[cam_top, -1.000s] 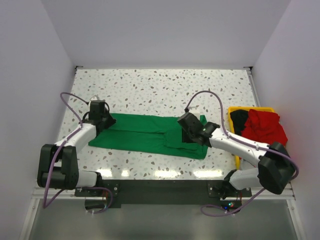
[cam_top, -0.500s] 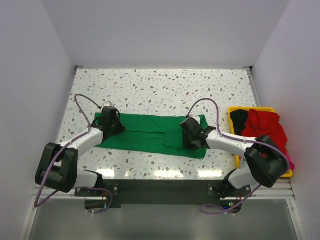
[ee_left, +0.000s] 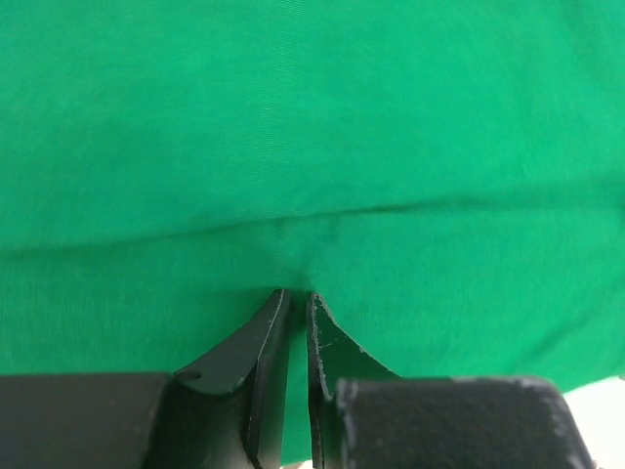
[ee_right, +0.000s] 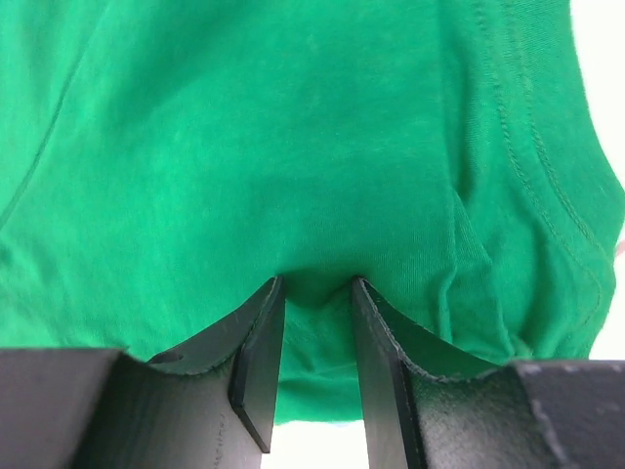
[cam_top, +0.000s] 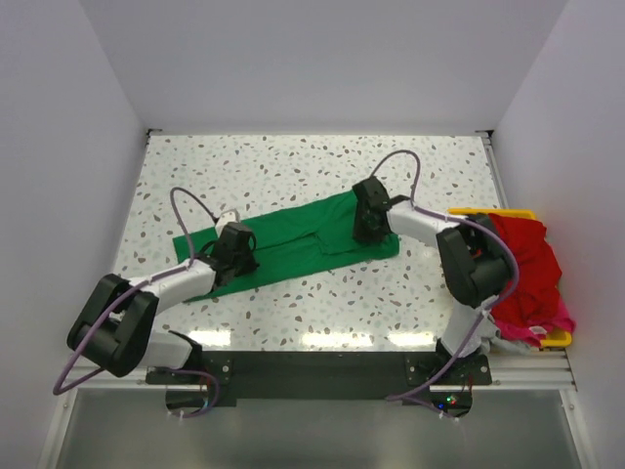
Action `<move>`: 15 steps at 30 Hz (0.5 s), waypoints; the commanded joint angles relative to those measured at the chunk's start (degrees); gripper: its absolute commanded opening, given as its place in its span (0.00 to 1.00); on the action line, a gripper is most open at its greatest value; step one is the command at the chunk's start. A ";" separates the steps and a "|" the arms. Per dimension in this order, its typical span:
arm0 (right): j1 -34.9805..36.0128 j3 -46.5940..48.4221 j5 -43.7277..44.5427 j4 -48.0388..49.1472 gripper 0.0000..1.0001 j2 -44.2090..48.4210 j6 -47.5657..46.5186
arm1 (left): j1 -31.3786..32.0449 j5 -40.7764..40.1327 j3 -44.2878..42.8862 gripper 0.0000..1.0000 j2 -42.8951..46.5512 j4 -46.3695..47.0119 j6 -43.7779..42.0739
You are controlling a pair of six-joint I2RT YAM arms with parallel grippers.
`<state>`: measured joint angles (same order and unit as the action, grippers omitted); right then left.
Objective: Fold and stack the t-shirts
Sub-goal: Fold the tshirt
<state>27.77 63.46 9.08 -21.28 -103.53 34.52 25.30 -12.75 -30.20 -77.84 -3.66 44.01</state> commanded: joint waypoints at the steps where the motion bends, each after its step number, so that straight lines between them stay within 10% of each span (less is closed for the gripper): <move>1: -1.14 9.99 7.26 -7.63 0.38 -7.63 -5.86 | 4.49 -2.19 2.41 0.16 -1.26 0.50 2.12; 15: -2.02 58.22 9.91 -19.76 0.40 -39.89 -21.77 | 27.69 -4.30 -8.89 0.18 -8.54 -0.56 14.88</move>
<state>26.28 114.93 18.92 -36.45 -136.94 18.55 49.80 -16.97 -33.89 -83.11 -2.22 55.22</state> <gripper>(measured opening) 0.394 0.179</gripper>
